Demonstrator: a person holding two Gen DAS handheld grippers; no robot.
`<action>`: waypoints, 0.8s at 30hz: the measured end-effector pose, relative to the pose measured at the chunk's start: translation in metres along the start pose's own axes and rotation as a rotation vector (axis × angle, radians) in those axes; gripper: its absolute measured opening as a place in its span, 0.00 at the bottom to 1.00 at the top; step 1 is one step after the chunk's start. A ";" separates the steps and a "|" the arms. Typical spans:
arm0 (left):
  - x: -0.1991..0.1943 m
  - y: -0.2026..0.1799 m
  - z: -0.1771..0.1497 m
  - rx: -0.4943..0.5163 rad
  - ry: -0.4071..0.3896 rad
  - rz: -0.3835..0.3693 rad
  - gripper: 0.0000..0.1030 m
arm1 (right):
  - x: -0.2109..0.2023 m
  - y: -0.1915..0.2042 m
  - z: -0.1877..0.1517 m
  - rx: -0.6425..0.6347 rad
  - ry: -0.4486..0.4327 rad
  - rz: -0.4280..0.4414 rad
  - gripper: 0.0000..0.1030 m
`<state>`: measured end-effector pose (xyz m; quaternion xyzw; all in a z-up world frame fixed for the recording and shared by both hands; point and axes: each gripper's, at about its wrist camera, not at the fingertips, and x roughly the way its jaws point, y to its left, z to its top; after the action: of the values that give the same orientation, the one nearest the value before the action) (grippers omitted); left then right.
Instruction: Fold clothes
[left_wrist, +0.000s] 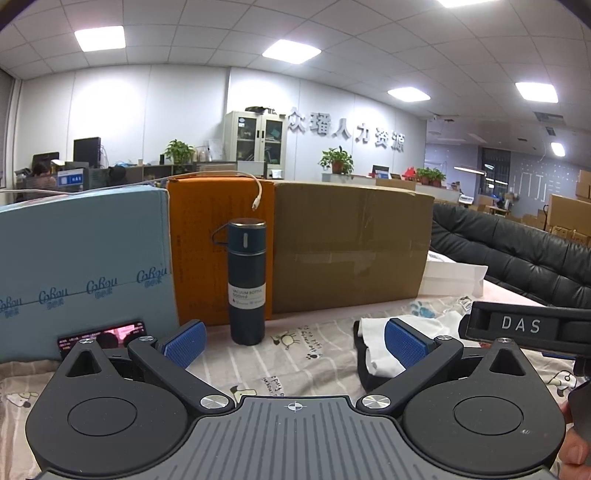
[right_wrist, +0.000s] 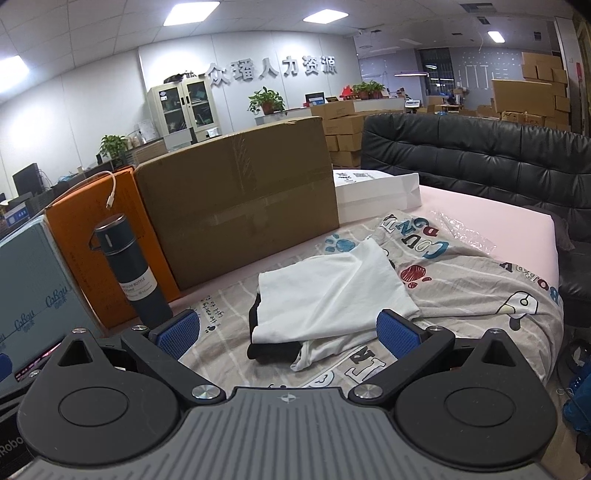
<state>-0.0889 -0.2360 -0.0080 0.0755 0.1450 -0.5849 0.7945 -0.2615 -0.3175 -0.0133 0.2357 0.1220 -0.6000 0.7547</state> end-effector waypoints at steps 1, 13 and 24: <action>0.000 0.000 0.000 0.000 0.000 0.000 1.00 | 0.000 0.000 0.000 0.001 0.002 0.002 1.00; 0.002 0.001 0.000 -0.002 0.015 -0.006 1.00 | 0.001 -0.002 -0.004 0.008 0.023 -0.003 1.00; 0.004 0.004 -0.001 -0.010 0.027 -0.008 1.00 | 0.004 -0.002 -0.007 0.006 0.039 -0.003 1.00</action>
<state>-0.0841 -0.2377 -0.0105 0.0788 0.1590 -0.5862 0.7905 -0.2619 -0.3174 -0.0213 0.2496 0.1354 -0.5969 0.7504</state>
